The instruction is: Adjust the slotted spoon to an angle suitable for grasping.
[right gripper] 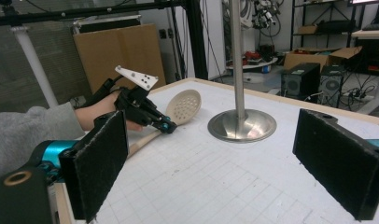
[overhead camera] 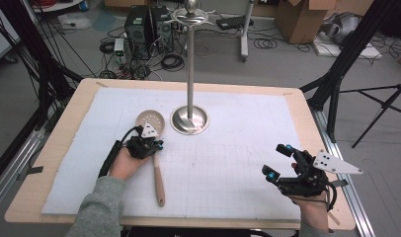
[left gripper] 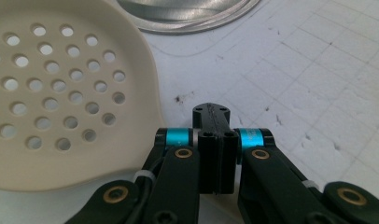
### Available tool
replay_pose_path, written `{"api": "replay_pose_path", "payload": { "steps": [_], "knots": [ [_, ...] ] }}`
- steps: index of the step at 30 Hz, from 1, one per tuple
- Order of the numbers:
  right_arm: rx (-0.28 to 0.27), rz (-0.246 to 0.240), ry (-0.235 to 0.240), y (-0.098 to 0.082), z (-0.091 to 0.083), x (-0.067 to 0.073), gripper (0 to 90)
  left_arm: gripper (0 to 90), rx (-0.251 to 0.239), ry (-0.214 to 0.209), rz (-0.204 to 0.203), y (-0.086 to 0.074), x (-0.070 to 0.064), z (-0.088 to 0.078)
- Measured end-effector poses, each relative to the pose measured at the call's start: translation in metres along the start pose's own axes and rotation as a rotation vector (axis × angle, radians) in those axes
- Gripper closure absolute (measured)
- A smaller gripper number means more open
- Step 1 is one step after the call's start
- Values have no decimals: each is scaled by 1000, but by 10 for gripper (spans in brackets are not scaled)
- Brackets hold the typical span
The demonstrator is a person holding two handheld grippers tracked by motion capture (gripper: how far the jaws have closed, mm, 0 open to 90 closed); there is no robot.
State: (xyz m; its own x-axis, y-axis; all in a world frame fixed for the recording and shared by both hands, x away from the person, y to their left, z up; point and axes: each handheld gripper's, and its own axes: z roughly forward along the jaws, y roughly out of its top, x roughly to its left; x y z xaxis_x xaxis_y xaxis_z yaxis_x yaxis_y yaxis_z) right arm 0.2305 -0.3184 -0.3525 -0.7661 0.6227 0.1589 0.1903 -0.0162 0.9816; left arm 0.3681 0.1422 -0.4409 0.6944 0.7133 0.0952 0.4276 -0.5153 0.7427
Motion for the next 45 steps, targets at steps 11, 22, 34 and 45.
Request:
{"api": "replay_pose_path", "payload": {
  "steps": [11, 22, 34, 45],
  "knots": [
    [14, -9, 29, 1, 8, 4, 96, 897, -6, 14, 9, -20, 4, -21],
    [20, -13, 42, 2, 17, 2, 96, 897, -21, 34, 3, -41, 11, -40],
    [32, -18, 67, 4, 30, 1, 96, 896, -13, 80, -12, -63, 21, -64],
    [41, -30, 78, 6, 40, 1, 96, 896, -59, 86, -82, -87, 31, -84]
  ]
}}
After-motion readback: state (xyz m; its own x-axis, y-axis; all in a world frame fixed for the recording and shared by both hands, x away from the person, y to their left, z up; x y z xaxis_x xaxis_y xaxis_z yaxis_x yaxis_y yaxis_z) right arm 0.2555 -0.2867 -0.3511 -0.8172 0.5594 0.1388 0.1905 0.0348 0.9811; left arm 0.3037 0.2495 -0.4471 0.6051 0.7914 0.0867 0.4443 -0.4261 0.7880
